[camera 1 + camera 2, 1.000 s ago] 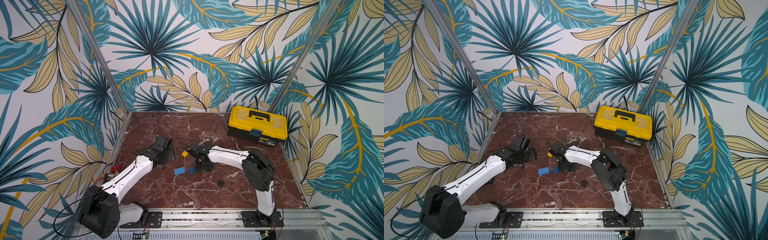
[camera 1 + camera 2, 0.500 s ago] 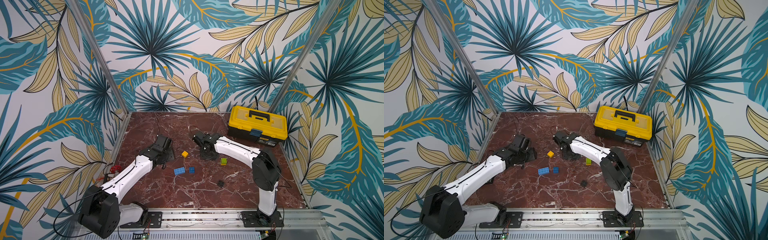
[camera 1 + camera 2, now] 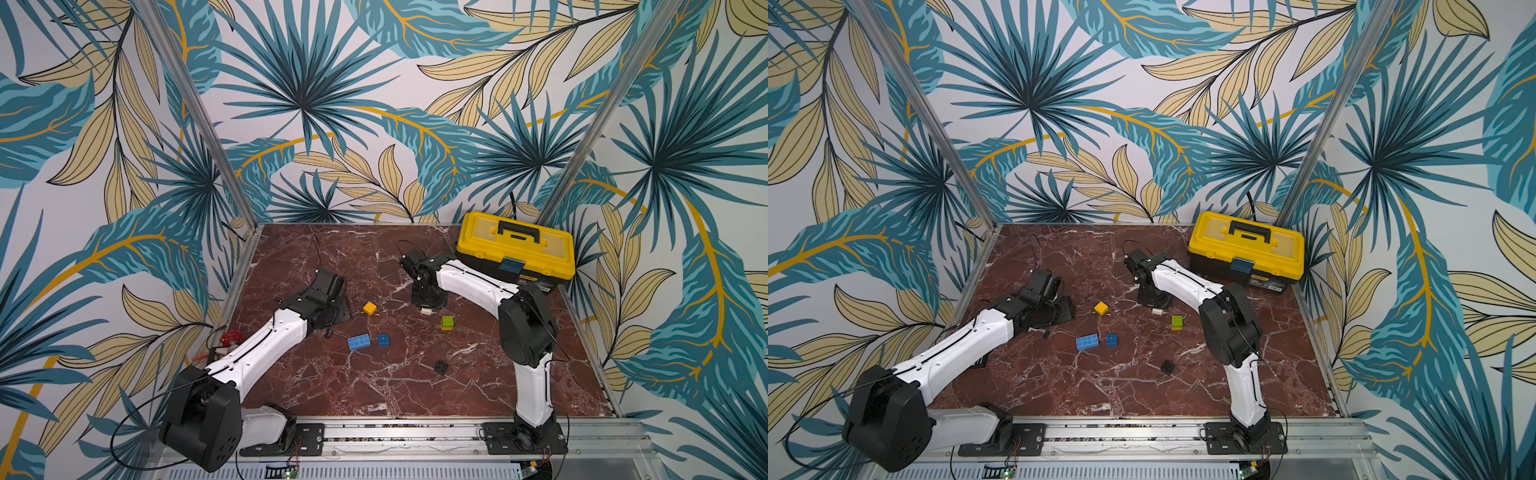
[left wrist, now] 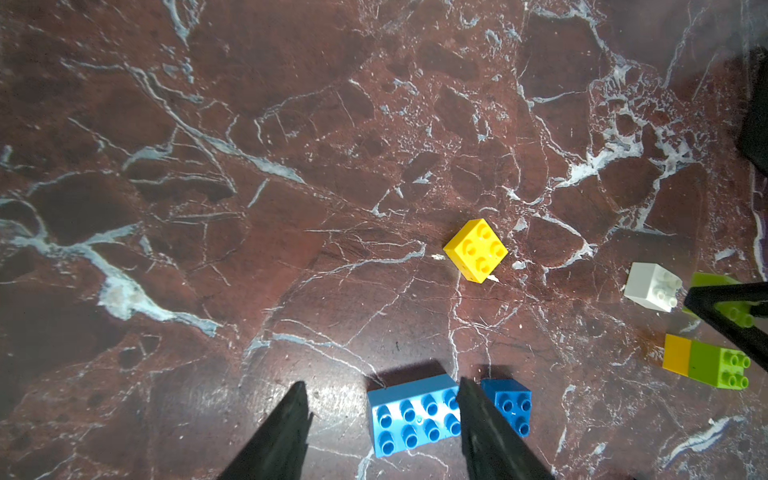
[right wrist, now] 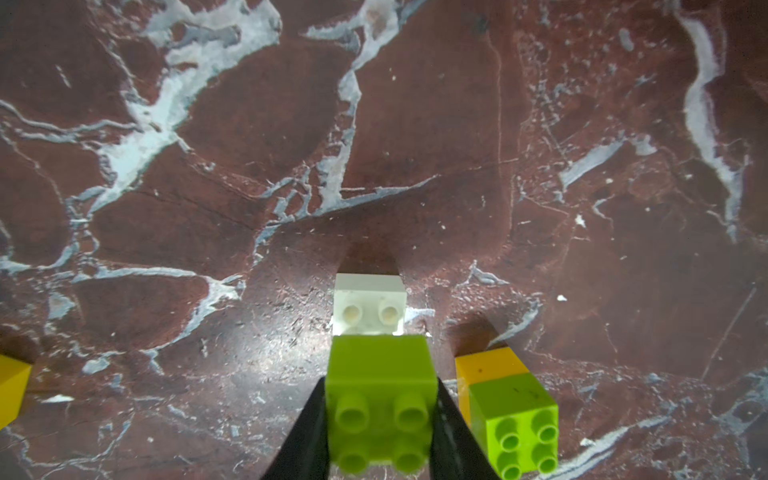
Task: Assemble the number 4 with lego
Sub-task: Assemble the lego brick with the lego brick.
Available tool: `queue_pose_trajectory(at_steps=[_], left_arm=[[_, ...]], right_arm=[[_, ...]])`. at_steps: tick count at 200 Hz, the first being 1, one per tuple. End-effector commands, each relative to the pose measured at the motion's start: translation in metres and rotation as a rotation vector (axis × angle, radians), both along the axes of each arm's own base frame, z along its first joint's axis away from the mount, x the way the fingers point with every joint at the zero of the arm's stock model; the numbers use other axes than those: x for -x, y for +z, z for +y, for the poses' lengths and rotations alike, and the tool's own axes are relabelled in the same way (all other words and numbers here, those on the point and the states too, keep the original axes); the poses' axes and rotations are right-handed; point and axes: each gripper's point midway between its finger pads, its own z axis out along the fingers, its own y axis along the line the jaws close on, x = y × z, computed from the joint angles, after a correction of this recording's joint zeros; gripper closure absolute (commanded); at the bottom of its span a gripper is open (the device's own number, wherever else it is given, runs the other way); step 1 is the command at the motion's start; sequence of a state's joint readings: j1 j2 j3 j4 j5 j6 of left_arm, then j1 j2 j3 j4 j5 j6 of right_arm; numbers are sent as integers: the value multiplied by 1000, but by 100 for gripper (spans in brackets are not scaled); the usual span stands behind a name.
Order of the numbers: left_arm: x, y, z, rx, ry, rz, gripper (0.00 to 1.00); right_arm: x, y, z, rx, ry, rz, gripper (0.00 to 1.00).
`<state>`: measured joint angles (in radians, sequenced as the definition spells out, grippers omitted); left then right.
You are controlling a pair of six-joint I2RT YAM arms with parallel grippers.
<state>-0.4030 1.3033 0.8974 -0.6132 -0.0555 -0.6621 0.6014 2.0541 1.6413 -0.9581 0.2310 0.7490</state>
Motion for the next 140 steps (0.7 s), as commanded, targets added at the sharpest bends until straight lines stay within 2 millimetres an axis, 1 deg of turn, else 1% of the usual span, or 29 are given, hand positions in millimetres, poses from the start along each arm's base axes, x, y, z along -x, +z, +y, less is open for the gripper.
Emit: queue_pose_trajectory(at_steps=[1, 45, 100, 140], left_arm=[[-1, -8, -3, 16, -10, 13, 41], [-2, -10, -4, 21, -8, 17, 41], [-1, -10, -4, 21, -7, 18, 41], [-2, -9, -4, 20, -7, 16, 41]], right_arm=[[0, -10, -1, -13, -21, 24, 73], [-2, -19, 2, -46, -23, 43, 73], [-1, -29, -6, -21, -37, 73, 73], [2, -38, -7, -18, -42, 95, 73]])
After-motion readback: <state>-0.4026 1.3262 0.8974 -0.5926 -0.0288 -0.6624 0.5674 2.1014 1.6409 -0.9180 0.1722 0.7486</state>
